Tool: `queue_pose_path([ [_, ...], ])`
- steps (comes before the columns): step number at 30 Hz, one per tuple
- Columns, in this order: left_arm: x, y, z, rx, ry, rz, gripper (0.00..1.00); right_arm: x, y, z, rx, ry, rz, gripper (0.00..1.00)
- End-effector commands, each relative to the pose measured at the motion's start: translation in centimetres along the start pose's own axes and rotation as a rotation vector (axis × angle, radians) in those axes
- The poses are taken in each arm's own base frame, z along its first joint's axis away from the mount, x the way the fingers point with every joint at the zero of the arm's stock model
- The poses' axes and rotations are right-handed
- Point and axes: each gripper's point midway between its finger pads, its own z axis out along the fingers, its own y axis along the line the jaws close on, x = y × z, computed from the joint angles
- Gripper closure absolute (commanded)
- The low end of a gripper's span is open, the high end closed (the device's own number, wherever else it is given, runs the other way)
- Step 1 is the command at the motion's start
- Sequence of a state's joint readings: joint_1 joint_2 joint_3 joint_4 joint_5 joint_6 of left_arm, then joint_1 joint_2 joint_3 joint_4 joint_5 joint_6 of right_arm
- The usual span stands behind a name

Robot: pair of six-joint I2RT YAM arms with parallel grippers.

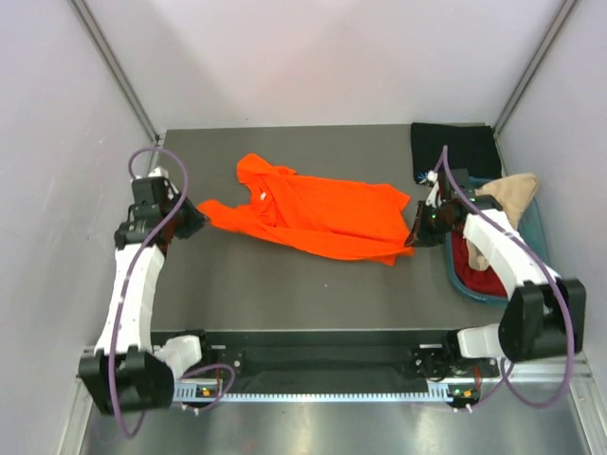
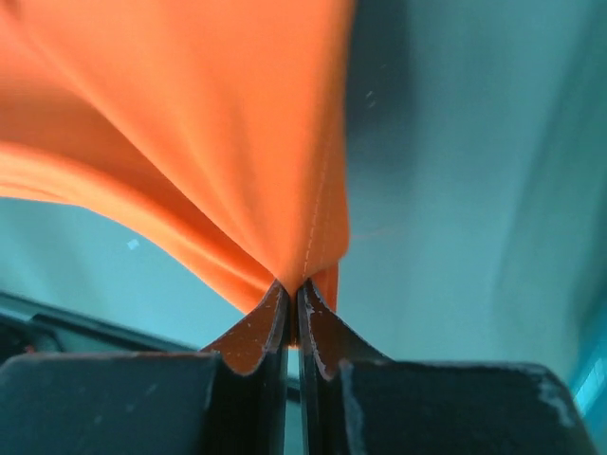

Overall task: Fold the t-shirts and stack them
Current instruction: Flatten the tshirt out

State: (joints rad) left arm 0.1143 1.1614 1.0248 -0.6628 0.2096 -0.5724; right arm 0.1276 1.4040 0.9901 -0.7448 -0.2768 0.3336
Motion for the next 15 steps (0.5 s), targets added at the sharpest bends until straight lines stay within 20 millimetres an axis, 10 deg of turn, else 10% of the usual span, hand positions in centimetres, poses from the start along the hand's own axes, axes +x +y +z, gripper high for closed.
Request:
queue_pose_path([
  [1, 0.9, 1.0, -3.4, -0.038, -0.045, 0.05, 1.0, 0.9, 1.0, -4.8, -0.001, -0.027, 0.023, 0.96],
  [9, 2.1, -0.3, -3.2, 0.02, -0.025, 0.155, 1.0, -6.0, 5.4, -1.6, -0.176, -0.066, 0.057, 0.9],
  [15, 2.6, -1.7, -2.4, 0.07, 0.007, 0.201, 1.0, -11.2, 4.4, 2.0, -0.076, -0.033, -0.02, 0.73],
])
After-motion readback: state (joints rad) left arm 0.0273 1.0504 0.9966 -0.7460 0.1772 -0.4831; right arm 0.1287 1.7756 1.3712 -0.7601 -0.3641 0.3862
